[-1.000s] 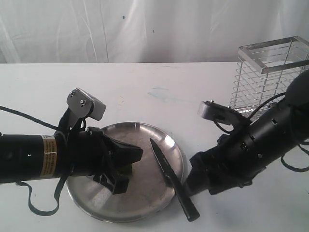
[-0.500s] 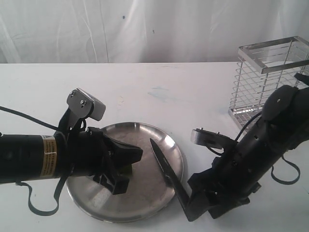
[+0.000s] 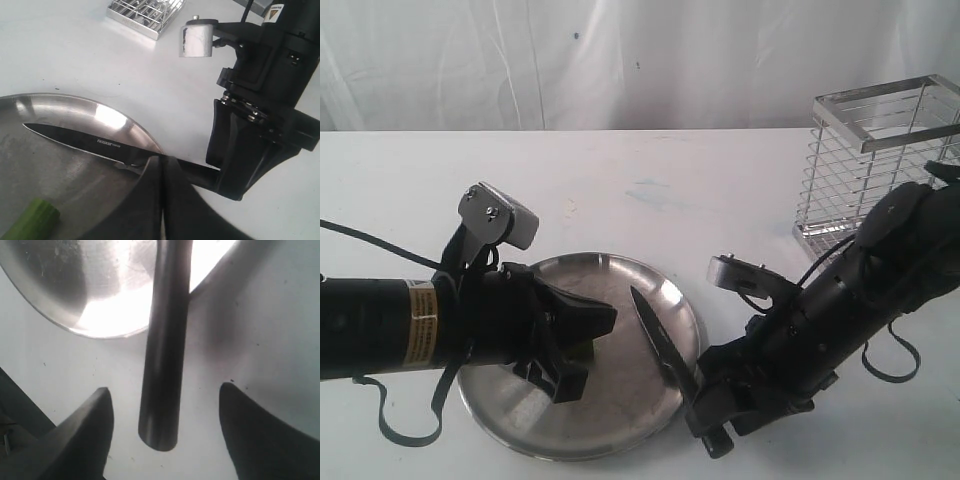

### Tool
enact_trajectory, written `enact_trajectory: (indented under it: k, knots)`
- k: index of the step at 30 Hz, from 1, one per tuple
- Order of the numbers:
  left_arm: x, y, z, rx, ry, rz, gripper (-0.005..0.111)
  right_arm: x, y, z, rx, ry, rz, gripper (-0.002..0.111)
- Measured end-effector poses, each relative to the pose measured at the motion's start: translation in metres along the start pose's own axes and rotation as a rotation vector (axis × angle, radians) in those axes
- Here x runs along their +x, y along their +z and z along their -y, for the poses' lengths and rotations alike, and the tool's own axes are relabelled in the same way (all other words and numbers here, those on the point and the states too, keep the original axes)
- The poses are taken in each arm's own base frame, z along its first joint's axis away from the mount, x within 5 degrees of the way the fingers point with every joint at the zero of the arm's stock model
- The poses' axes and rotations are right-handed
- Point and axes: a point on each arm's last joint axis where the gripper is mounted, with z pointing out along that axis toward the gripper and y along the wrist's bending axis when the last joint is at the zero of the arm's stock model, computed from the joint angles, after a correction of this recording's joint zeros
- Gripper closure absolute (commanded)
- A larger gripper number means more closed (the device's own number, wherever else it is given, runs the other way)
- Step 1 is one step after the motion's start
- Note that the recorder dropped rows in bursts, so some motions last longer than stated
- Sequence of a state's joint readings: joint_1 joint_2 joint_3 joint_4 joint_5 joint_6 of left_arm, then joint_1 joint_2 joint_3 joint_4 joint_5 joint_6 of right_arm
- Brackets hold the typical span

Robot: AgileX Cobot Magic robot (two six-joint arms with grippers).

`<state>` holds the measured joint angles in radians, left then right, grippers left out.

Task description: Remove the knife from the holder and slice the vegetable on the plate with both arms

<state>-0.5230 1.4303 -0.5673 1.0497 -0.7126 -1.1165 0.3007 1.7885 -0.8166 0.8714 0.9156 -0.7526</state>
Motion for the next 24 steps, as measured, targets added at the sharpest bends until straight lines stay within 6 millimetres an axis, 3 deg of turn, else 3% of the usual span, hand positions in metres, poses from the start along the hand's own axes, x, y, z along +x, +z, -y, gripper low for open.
enact_trajectory:
  k: [24]
  knots:
    - [-0.001,0.0,0.001,0.016,0.0,0.011,0.107,-0.012,0.021,0.006,-0.124,0.016,0.042,0.051]
